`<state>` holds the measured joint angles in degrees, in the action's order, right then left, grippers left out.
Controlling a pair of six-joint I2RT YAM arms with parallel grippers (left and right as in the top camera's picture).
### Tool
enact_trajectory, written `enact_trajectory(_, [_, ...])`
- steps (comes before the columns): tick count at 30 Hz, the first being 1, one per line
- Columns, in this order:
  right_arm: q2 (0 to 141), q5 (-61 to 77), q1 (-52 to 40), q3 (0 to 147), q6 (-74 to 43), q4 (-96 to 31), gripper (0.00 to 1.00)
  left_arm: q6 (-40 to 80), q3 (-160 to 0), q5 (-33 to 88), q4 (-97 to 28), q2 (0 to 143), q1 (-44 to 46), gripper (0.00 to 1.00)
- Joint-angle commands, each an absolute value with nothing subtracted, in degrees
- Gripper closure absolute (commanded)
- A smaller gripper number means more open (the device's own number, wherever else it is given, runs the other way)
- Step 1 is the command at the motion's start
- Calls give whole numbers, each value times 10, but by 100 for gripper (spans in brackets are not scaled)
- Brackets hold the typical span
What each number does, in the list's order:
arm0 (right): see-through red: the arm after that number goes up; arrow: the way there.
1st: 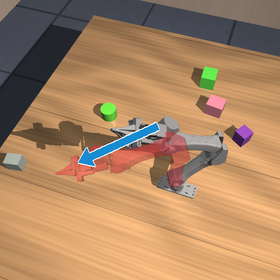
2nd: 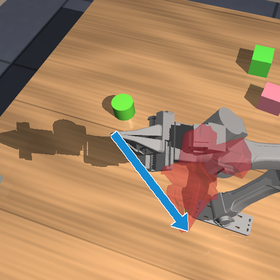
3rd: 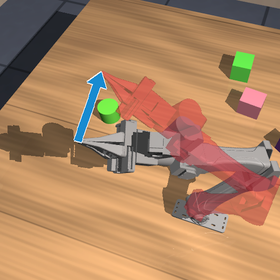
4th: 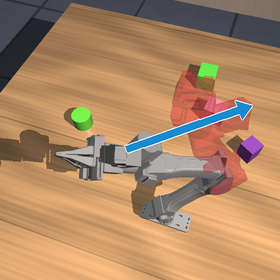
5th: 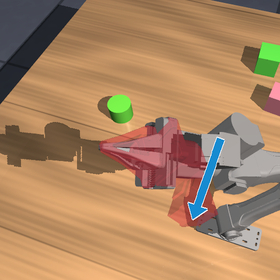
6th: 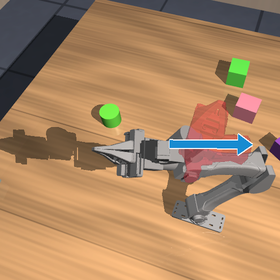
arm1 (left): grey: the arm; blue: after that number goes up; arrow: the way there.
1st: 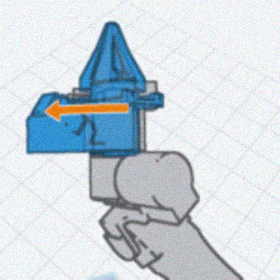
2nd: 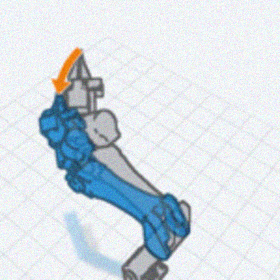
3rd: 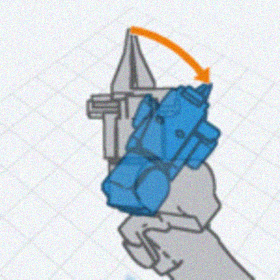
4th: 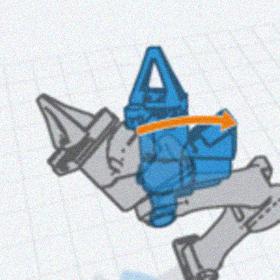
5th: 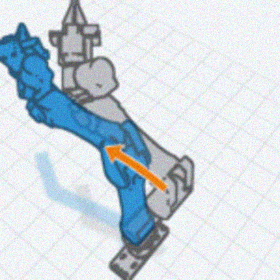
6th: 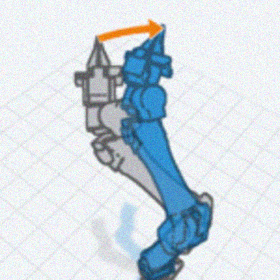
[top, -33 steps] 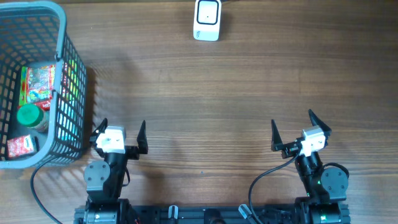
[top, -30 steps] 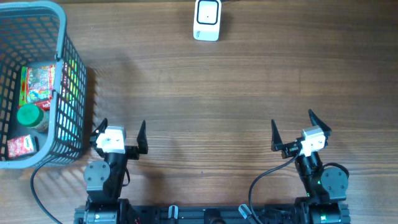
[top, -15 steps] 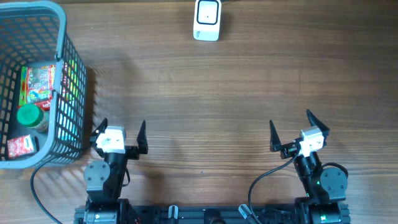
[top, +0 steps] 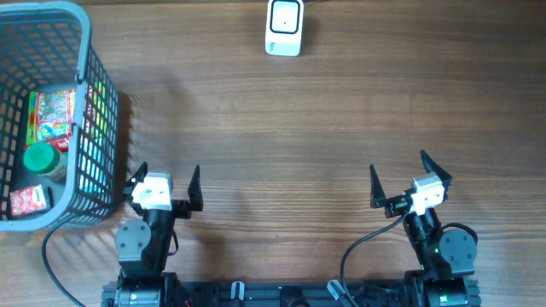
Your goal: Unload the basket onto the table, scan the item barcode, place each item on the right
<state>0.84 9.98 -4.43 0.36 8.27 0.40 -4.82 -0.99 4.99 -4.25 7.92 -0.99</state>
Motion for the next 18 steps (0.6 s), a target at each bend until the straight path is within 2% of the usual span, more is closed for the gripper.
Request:
enact_trajectory(1, [6,90,-47,3,89,6,0,-42,-3,44,-40,51,-6,0])
enact_trajectory(18, [6,90,-47,3,89,6,0,-42,-3,44,-40,3,-6,0])
